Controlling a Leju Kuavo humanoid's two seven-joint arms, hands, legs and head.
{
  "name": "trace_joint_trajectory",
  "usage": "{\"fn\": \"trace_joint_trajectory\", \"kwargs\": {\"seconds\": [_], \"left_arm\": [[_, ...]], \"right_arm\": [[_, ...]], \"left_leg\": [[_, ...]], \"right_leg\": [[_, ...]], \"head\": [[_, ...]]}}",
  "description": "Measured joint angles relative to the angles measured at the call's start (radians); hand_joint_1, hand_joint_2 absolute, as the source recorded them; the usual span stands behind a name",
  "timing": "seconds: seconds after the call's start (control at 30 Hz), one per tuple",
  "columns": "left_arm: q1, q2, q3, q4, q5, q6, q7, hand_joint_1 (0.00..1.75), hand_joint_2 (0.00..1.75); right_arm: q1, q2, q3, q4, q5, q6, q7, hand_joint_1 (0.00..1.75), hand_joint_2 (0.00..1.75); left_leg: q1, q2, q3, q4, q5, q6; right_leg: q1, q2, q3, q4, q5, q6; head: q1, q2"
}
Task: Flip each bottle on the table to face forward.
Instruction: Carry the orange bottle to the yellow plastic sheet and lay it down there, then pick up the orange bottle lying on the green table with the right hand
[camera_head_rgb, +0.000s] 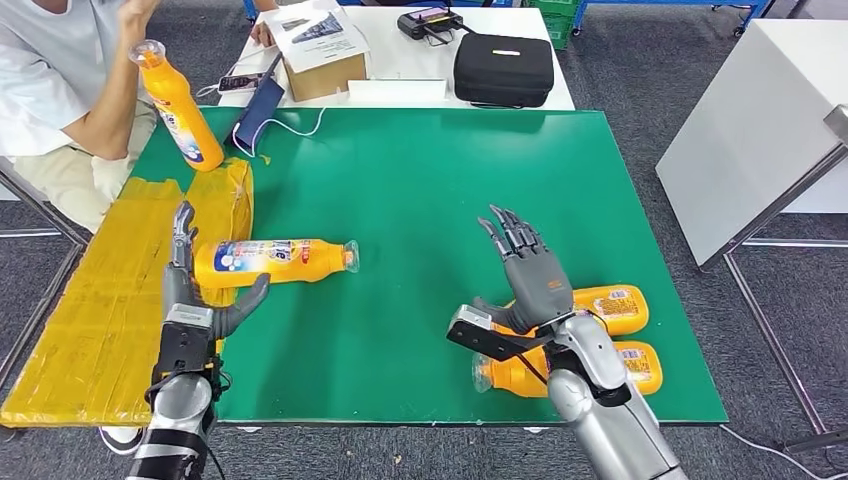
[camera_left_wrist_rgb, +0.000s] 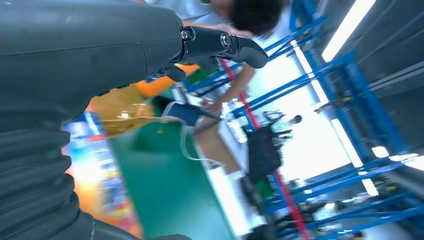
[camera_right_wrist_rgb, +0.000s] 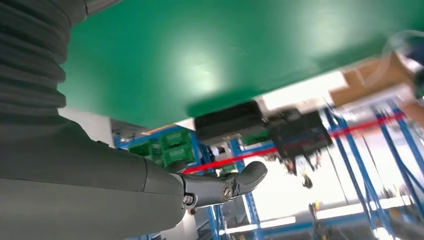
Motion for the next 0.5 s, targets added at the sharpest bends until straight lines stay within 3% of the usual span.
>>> {"fn": "trace_joint_trajectory", "kwargs": {"seconds": [0.17,0.5], "left_arm": [[0.026,-0.012,-0.054,-0.081,-0.011,-0.013,0.016,0.00,1.75],[0.023,-0.021,-0.147,-0.099,0.003,-0.016,0.021,0.00,1.75]], "right_arm": [[-0.031,-0.094,-0.011,0.041,0.006,0.095,-0.006,0.00,1.75],[-0.106,-0.244,-0.006,0.165,-0.079,0.235,-0.081,0.00,1.75]], "left_leg": [[0.000,-0.001,0.000,0.000,0.000,0.000],[-0.001,-0.001,-0.001,0.000,0.001,0.002]], "right_leg": [[-0.001,-0.001,0.001,0.000,0.001,0.001],[-0.001,-0.001,0.000,0.000,0.002,0.002]], "head": [[0.000,0.000],[0.000,0.000]]}}
